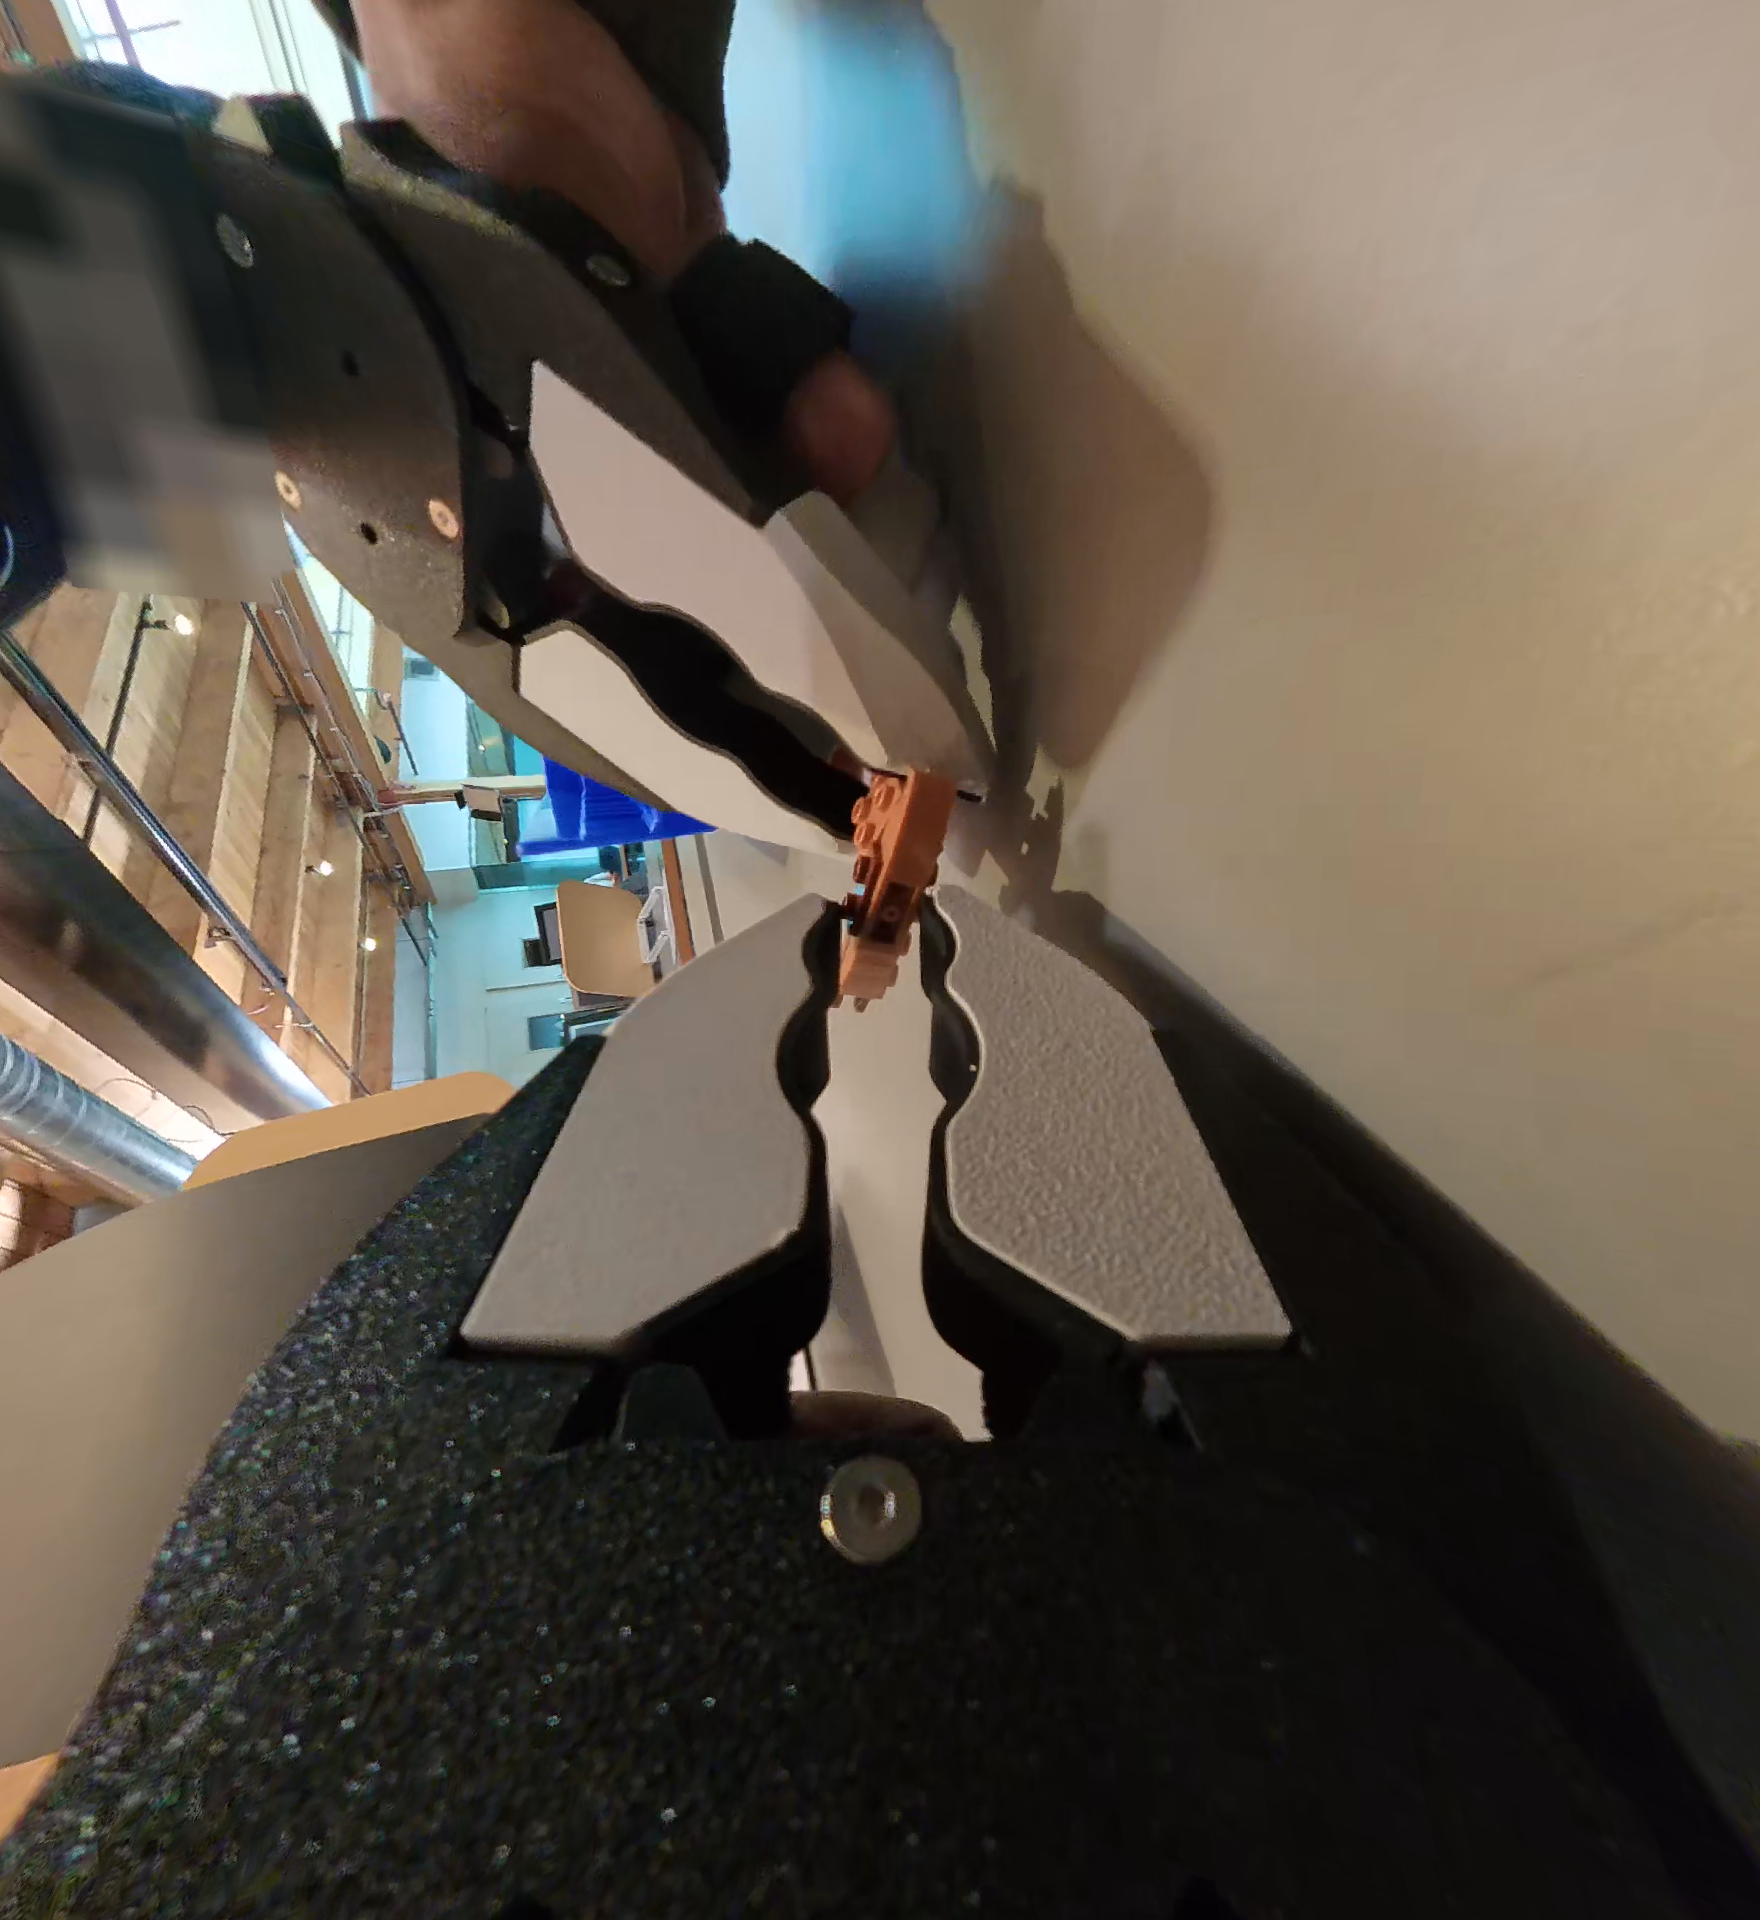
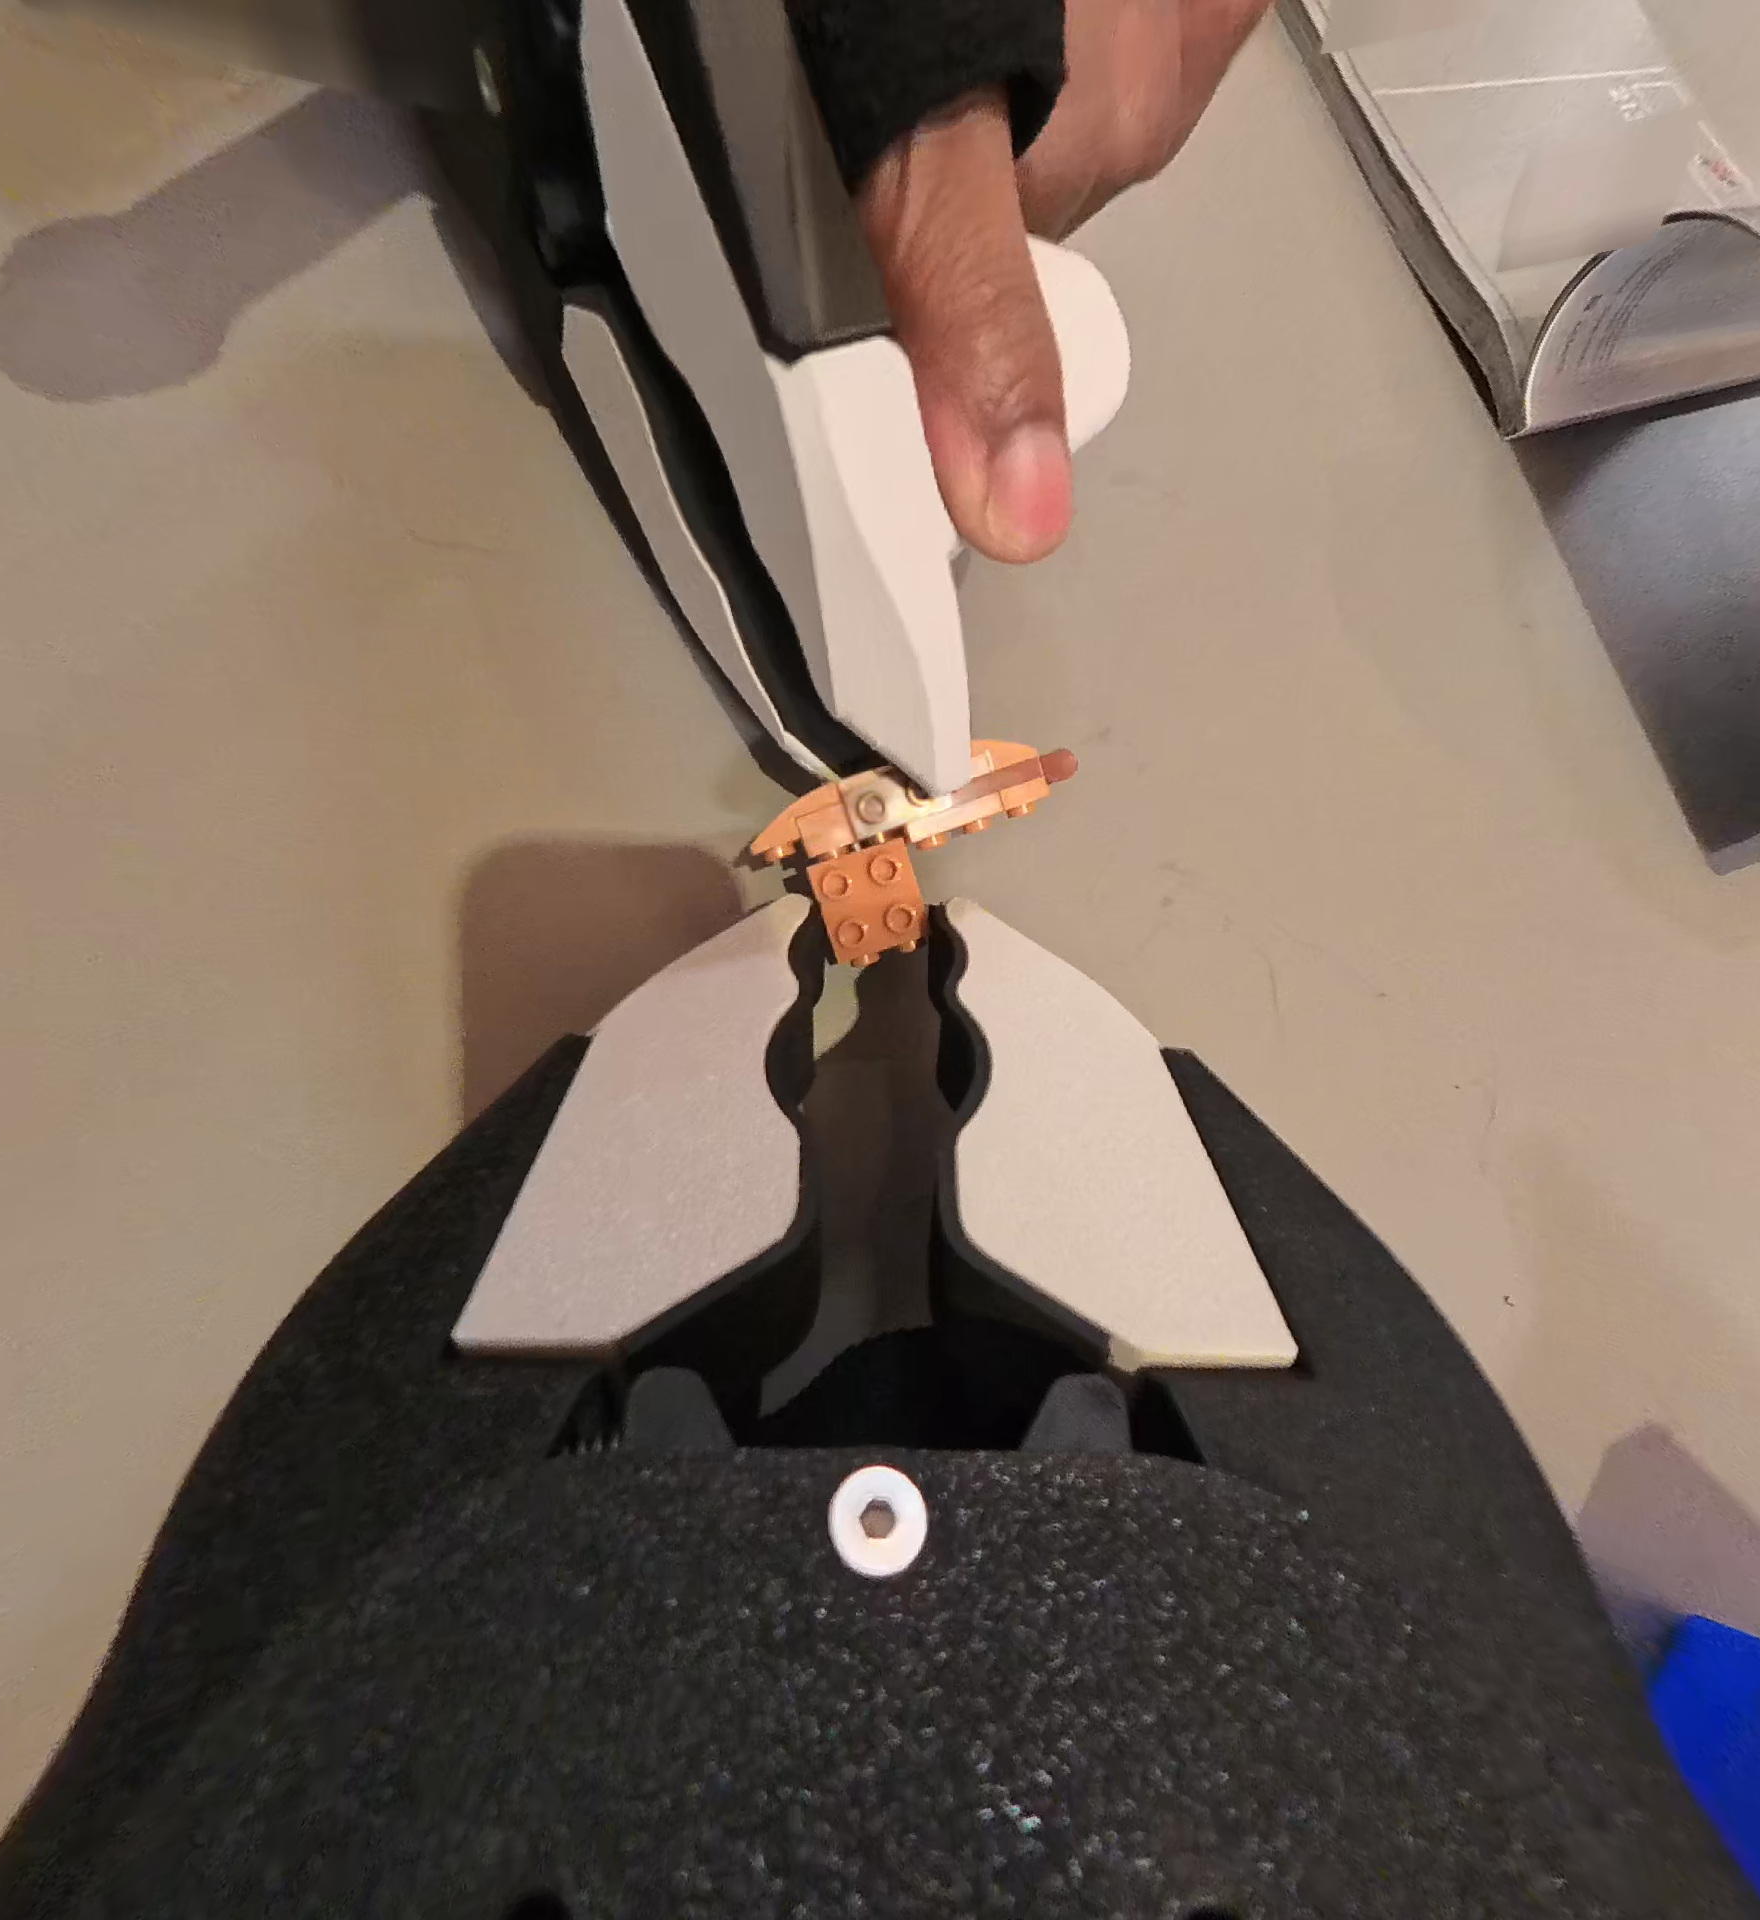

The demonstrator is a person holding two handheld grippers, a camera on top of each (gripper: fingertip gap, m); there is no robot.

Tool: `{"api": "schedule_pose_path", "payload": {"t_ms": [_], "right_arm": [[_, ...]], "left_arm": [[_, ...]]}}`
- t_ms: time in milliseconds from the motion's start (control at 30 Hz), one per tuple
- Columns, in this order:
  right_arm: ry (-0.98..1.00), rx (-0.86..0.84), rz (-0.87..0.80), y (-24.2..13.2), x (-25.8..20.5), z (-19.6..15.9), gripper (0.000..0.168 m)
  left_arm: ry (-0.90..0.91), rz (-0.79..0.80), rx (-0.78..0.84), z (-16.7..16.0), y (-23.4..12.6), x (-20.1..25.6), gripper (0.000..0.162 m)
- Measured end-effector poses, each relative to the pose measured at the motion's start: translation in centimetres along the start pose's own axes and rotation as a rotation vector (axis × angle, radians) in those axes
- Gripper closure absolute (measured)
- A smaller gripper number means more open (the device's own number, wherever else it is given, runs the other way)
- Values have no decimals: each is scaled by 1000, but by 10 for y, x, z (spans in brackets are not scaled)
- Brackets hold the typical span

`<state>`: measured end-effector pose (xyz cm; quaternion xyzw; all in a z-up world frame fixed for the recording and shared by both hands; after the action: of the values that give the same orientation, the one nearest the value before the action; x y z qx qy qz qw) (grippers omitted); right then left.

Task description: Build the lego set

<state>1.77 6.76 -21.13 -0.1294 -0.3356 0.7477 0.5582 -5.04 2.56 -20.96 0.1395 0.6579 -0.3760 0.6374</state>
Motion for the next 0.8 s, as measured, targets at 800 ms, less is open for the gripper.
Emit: {"api": "schedule_pose_path", "payload": {"t_ms": [800], "right_arm": [[103,60,-26,-6,10,4,150]], "left_arm": [[-41,70,-92,-9,4,-8,148]]}}
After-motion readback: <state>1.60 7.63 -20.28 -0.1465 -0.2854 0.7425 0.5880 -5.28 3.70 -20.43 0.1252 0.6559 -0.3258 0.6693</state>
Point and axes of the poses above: each gripper's, where its closed fingertips meet, y out along the fingers, z out of its top, x = y × z across the jaws, the point moved 5 cm from there along -y, back along the fingers, and after that the axes turned 4 degrees about x, right-handed, at the moved point
